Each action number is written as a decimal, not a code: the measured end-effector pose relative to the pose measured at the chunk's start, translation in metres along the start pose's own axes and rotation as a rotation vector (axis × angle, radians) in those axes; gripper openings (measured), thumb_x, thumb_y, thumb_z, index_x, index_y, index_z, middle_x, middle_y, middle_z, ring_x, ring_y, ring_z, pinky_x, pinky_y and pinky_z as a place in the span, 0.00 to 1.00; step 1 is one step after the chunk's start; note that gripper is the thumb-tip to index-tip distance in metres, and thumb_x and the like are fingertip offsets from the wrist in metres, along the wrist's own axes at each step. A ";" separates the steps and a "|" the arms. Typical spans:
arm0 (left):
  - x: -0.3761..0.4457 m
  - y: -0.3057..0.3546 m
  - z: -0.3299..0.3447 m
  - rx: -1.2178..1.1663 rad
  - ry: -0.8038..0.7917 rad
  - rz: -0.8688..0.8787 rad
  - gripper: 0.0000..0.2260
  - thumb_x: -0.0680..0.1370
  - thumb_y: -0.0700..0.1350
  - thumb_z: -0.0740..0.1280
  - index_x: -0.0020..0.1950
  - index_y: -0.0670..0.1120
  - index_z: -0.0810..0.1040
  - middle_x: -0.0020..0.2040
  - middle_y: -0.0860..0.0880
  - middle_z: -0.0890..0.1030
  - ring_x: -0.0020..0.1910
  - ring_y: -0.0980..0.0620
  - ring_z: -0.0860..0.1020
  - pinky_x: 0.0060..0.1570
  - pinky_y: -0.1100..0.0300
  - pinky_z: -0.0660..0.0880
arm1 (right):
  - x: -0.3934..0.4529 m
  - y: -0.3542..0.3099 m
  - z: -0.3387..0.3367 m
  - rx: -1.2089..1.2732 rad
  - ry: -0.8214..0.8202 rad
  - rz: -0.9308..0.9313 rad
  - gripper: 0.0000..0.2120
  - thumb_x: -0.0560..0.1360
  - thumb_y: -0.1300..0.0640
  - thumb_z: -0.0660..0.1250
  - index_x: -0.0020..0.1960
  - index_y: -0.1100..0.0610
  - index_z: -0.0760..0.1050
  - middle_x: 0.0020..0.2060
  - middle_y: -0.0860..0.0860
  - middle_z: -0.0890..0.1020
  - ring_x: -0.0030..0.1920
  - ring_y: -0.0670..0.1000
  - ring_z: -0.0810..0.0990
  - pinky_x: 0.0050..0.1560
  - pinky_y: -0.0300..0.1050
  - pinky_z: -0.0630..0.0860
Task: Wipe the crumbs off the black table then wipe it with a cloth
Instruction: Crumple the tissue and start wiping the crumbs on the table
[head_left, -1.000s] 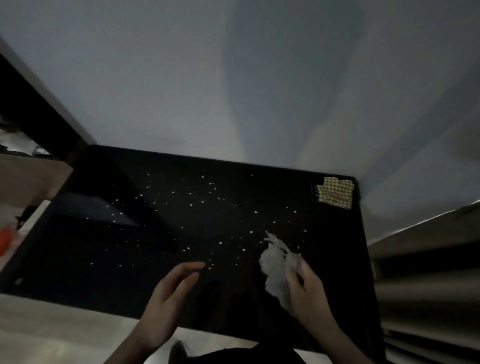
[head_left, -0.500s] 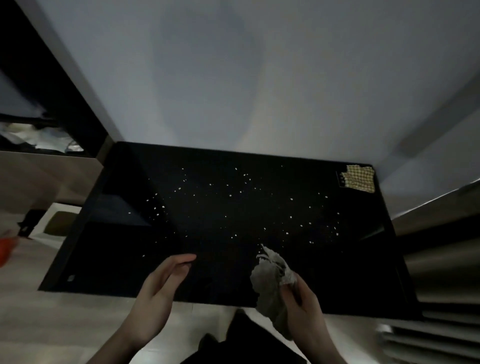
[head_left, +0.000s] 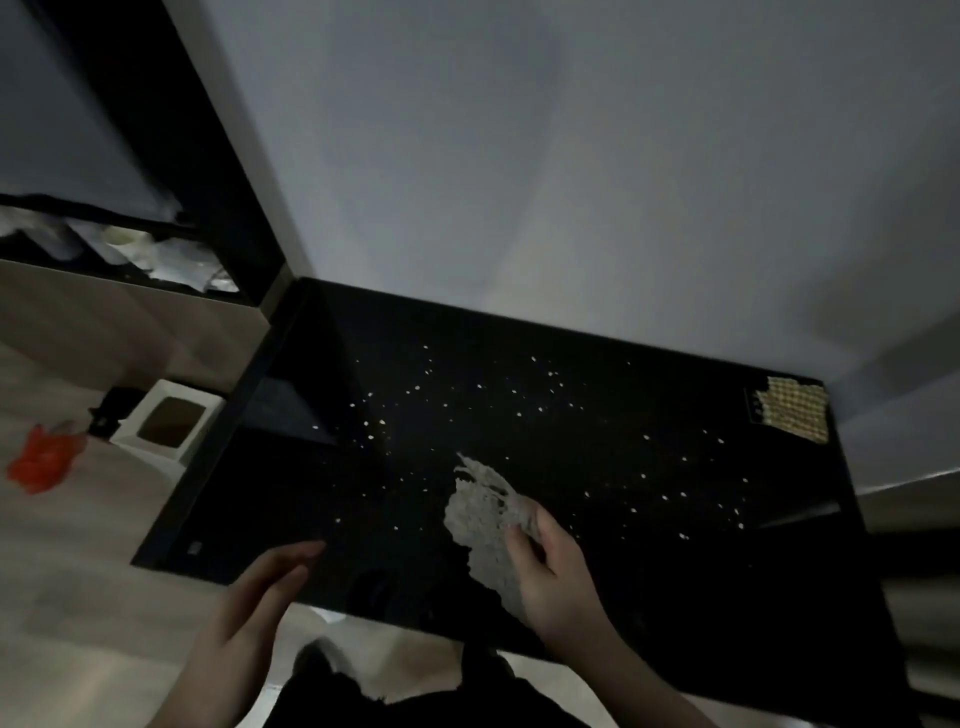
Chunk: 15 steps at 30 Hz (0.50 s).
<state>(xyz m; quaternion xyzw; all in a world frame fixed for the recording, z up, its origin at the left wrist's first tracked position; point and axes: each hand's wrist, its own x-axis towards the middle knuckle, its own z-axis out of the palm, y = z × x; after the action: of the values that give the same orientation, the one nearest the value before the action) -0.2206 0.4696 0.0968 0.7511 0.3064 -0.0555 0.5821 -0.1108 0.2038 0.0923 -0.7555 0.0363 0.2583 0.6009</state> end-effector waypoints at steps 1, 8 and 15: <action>0.006 0.002 -0.009 -0.011 -0.008 0.002 0.13 0.83 0.42 0.64 0.56 0.56 0.85 0.54 0.60 0.86 0.55 0.68 0.81 0.56 0.75 0.74 | 0.005 -0.001 0.008 -0.004 0.004 0.006 0.15 0.86 0.58 0.61 0.68 0.44 0.77 0.59 0.36 0.84 0.62 0.37 0.81 0.64 0.37 0.78; 0.071 0.005 -0.092 -0.015 -0.171 0.057 0.11 0.84 0.44 0.64 0.59 0.55 0.84 0.57 0.58 0.85 0.57 0.66 0.80 0.54 0.73 0.75 | 0.014 -0.016 0.108 0.053 0.101 0.069 0.13 0.85 0.54 0.62 0.57 0.40 0.83 0.45 0.49 0.88 0.46 0.53 0.87 0.46 0.44 0.83; 0.148 -0.052 -0.209 0.112 -0.275 0.058 0.12 0.84 0.43 0.64 0.58 0.56 0.85 0.54 0.52 0.86 0.58 0.55 0.82 0.57 0.58 0.78 | 0.007 -0.028 0.234 0.146 0.199 0.110 0.15 0.85 0.56 0.63 0.58 0.39 0.83 0.51 0.49 0.88 0.53 0.52 0.87 0.54 0.54 0.84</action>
<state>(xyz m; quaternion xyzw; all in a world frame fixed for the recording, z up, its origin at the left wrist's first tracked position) -0.1856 0.7245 0.0544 0.7761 0.1984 -0.1582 0.5772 -0.1759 0.4295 0.0802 -0.7286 0.1557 0.2115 0.6326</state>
